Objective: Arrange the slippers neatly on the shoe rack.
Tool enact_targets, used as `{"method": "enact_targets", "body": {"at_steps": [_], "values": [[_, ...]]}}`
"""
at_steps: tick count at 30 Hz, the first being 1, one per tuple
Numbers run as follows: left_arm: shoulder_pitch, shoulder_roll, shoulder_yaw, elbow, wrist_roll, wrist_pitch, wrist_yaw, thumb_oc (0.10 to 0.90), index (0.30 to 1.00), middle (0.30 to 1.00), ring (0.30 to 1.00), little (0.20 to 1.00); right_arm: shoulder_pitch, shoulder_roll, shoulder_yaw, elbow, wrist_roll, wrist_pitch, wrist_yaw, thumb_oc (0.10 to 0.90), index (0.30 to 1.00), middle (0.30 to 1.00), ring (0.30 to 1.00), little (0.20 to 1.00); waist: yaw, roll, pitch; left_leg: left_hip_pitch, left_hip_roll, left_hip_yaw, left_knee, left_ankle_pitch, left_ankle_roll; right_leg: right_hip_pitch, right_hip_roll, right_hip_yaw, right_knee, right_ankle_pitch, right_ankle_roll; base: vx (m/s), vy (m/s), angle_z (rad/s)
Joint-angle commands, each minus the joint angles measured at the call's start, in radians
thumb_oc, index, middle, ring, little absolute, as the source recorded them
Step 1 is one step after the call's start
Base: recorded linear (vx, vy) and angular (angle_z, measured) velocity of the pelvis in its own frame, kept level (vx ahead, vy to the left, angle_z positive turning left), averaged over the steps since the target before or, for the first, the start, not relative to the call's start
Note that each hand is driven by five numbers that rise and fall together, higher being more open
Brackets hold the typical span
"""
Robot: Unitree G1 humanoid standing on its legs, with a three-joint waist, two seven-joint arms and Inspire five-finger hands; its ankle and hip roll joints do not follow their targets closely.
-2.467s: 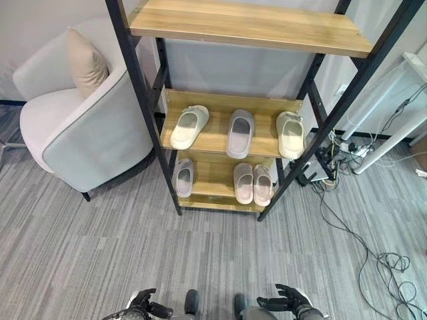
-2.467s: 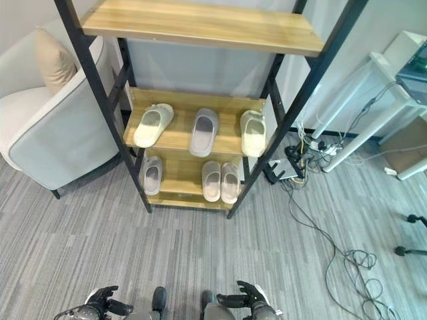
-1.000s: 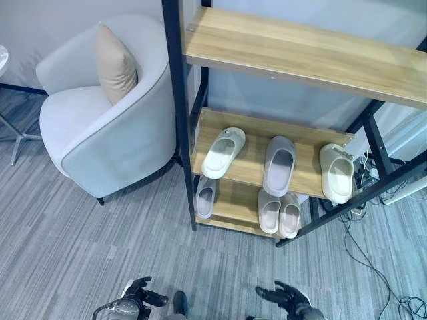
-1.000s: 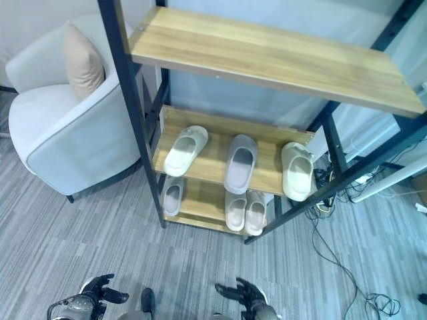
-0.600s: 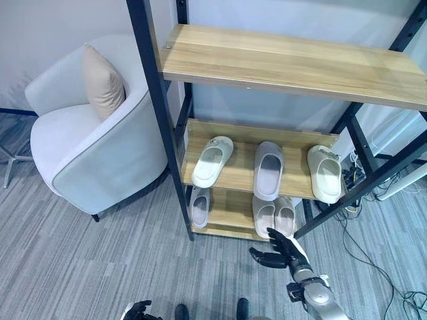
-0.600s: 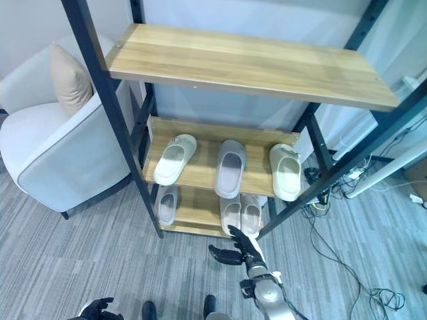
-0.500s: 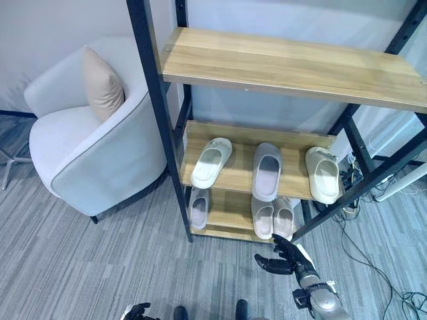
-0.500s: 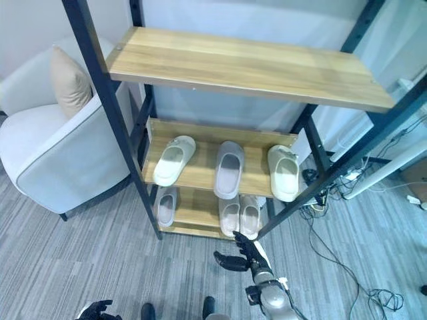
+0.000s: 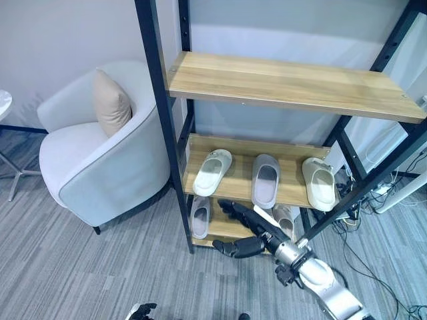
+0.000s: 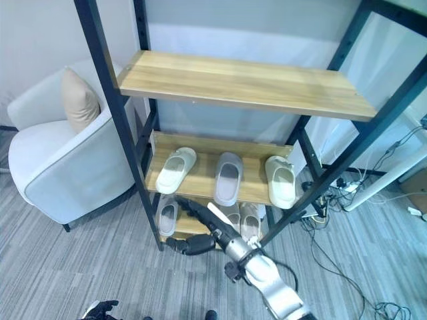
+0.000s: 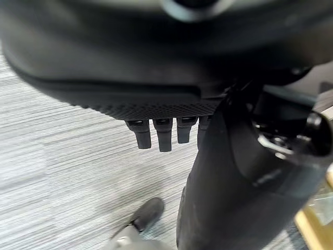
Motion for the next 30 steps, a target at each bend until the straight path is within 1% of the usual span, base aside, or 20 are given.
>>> {"method": "enact_targets", "body": {"at_steps": [1,2,3,4,5,6,7,8,9,11,12,14,15,17,18,23,24,28,30], "values": [[-0.066,-0.027,-0.001,0.039,0.010,-0.042,0.042,0.800,0.900,0.900,0.900,0.900,-0.150,0.002,-0.104,-0.022,-0.154,-0.106,-0.203,0.800,0.900,0.900,0.900,0.900,0.018,0.003,0.011,-0.026,-0.032,-0.044,0.004,-0.064,-0.002,0.017,0.011,0.010,0.046,-0.126,0.050,-0.01,-0.010,0.07],[-0.065,-0.032,-0.014,0.044,0.019,-0.041,0.051,0.800,0.900,0.900,0.900,0.900,-0.169,0.020,-0.139,0.001,-0.170,-0.115,-0.272,0.800,0.900,0.900,0.900,0.900,0.021,0.006,0.011,-0.036,-0.034,-0.048,0.003,-0.060,-0.006,0.017,0.012,0.005,0.042,-0.128,0.048,-0.01,-0.008,0.08],[-0.065,-0.036,-0.027,0.051,0.025,-0.038,0.057,0.800,0.900,0.900,0.900,0.900,-0.190,0.042,-0.158,0.029,-0.159,-0.121,-0.313,0.800,0.900,0.900,0.900,0.900,0.023,0.007,0.009,-0.047,-0.036,-0.054,0.003,-0.061,-0.009,0.016,0.012,-0.002,0.037,-0.130,0.046,0.02,-0.033,0.16],[-0.050,-0.039,-0.027,0.063,0.035,-0.031,0.060,0.800,0.900,0.900,0.900,0.900,-0.219,0.041,-0.211,0.048,-0.169,-0.119,-0.369,0.800,0.900,0.900,0.900,0.900,0.029,0.008,0.009,-0.055,-0.035,-0.061,0.003,-0.060,-0.013,0.016,0.014,-0.017,0.030,-0.132,0.044,0.06,-0.048,0.30],[-0.044,-0.040,-0.024,0.065,0.032,-0.031,0.062,0.800,0.900,0.900,0.900,0.900,-0.243,0.035,-0.228,0.070,-0.185,-0.113,-0.401,0.800,0.900,0.900,0.900,0.900,0.033,0.009,0.011,-0.058,-0.036,-0.068,0.003,-0.058,-0.015,0.015,0.014,-0.023,0.028,-0.131,0.044,0.06,-0.043,0.31],[-0.045,-0.040,-0.023,0.065,0.032,-0.031,0.062,0.800,0.900,0.900,0.900,0.900,-0.245,0.035,-0.227,0.073,-0.186,-0.114,-0.403,0.800,0.900,0.900,0.900,0.900,0.032,0.009,0.012,-0.059,-0.036,-0.069,0.003,-0.058,-0.015,0.016,0.014,-0.024,0.027,-0.131,0.044,0.03,-0.030,0.34],[-0.038,-0.039,-0.026,0.068,0.029,-0.031,0.067,0.800,0.900,0.900,0.900,0.900,-0.275,0.038,-0.243,0.100,-0.175,-0.113,-0.430,0.800,0.900,0.900,0.900,0.900,0.036,0.011,0.015,-0.065,-0.038,-0.077,0.003,-0.056,-0.018,0.013,0.014,-0.029,0.022,-0.128,0.044,0.01,-0.030,0.29],[-0.029,-0.034,-0.022,0.077,0.026,-0.030,0.070,0.800,0.900,0.900,0.900,0.900,-0.322,0.030,-0.270,0.148,-0.193,-0.104,-0.490,0.800,0.900,0.900,0.900,0.900,0.047,0.014,0.022,-0.077,-0.039,-0.083,0.003,-0.051,-0.023,0.008,0.014,-0.035,0.012,-0.127,0.043,0.01,-0.030,0.26],[-0.030,-0.034,-0.022,0.077,0.026,-0.030,0.070,0.800,0.900,0.900,0.900,0.900,-0.325,0.030,-0.269,0.151,-0.194,-0.105,-0.492,0.800,0.900,0.900,0.900,0.900,0.046,0.014,0.023,-0.078,-0.039,-0.083,0.003,-0.051,-0.024,0.007,0.015,-0.035,0.012,-0.127,0.043,0.01,-0.024,0.26],[-0.016,-0.032,-0.013,0.089,0.029,-0.029,0.077,0.800,0.900,0.900,0.900,0.900,-0.346,0.002,-0.319,0.179,-0.212,-0.103,-0.545,0.800,0.900,0.900,0.900,0.900,0.057,0.018,0.026,-0.091,-0.039,-0.090,0.003,-0.049,-0.028,0.000,0.013,-0.043,0.004,-0.126,0.043,0.03,-0.011,0.24],[-0.016,-0.033,-0.014,0.089,0.029,-0.029,0.078,0.800,0.900,0.900,0.900,0.900,-0.346,0.002,-0.319,0.179,-0.212,-0.103,-0.546,0.800,0.900,0.900,0.900,0.900,0.058,0.019,0.025,-0.092,-0.039,-0.091,0.003,-0.049,-0.028,-0.001,0.013,-0.044,0.004,-0.126,0.043,0.04,-0.008,0.11],[-0.004,-0.035,-0.016,0.101,0.041,-0.029,0.080,0.800,0.900,0.900,0.900,0.900,-0.364,-0.019,-0.346,0.216,-0.232,-0.101,-0.584,0.800,0.900,0.900,0.900,0.900,0.068,0.022,0.027,-0.097,-0.039,-0.097,0.003,-0.050,-0.029,-0.003,0.013,-0.047,0.004,-0.129,0.044,0.03,-0.002,0.07],[0.004,-0.036,-0.018,0.106,0.043,-0.031,0.084,0.800,0.900,0.900,0.900,0.900,-0.381,-0.031,-0.360,0.245,-0.221,-0.102,-0.606,0.800,0.900,0.900,0.900,0.900,0.074,0.025,0.032,-0.102,-0.039,-0.099,0.003,-0.051,-0.031,-0.006,0.011,-0.050,0.004,-0.131,0.045,0.02,0.003,0.11],[0.003,-0.037,-0.019,0.109,0.039,-0.031,0.086,0.800,0.900,0.900,0.900,0.900,-0.390,-0.035,-0.363,0.261,-0.208,-0.102,-0.613,0.800,0.900,0.900,0.900,0.900,0.077,0.027,0.037,-0.105,-0.039,-0.101,0.003,-0.050,-0.032,-0.010,0.011,-0.051,0.004,-0.130,0.046,0.01,-0.005,0.11],[0.001,-0.038,-0.020,0.108,0.031,-0.034,0.087,0.800,0.900,0.900,0.900,0.900,-0.399,-0.044,-0.374,0.303,-0.185,-0.097,-0.625,0.800,0.900,0.900,0.900,0.900,0.080,0.030,0.043,-0.112,-0.042,-0.102,0.003,-0.048,-0.033,-0.015,0.010,-0.054,0.004,-0.130,0.047,0.00,-0.006,0.13],[-0.013,-0.041,-0.028,0.087,0.019,-0.045,0.096,0.800,0.900,0.900,0.900,0.900,-0.381,-0.080,-0.414,0.381,-0.155,-0.083,-0.645,0.800,0.900,0.900,0.900,0.900,0.077,0.039,0.055,-0.126,-0.046,-0.104,0.003,-0.047,-0.035,-0.026,0.006,-0.061,0.004,-0.129,0.048,0.01,-0.002,0.05],[-0.016,-0.044,-0.034,0.075,0.010,-0.052,0.099,0.800,0.900,0.900,0.900,0.900,-0.369,-0.074,-0.433,0.410,-0.123,-0.082,-0.648,0.800,0.900,0.900,0.900,0.900,0.075,0.042,0.059,-0.129,-0.048,-0.104,0.003,-0.048,-0.035,-0.030,0.004,-0.061,0.004,-0.127,0.049,0.00,0.000,0.00],[-0.016,-0.046,-0.027,0.056,-0.016,-0.059,0.096,0.800,0.900,0.900,0.900,0.900,-0.341,-0.087,-0.448,0.424,-0.125,-0.073,-0.646,0.800,0.900,0.900,0.900,0.900,0.072,0.046,0.063,-0.133,-0.049,-0.103,0.003,-0.050,-0.035,-0.037,0.003,-0.059,0.004,-0.127,0.050,0.00,0.000,0.00],[-0.005,-0.042,-0.033,0.048,-0.013,-0.068,0.098,0.800,0.900,0.900,0.900,0.900,-0.342,-0.088,-0.457,0.458,-0.116,-0.076,-0.659,0.800,0.900,0.900,0.900,0.900,0.076,0.049,0.067,-0.136,-0.050,-0.104,0.003,-0.050,-0.034,-0.042,0.003,-0.056,0.004,-0.127,0.051,0.01,-0.034,0.00]]}}
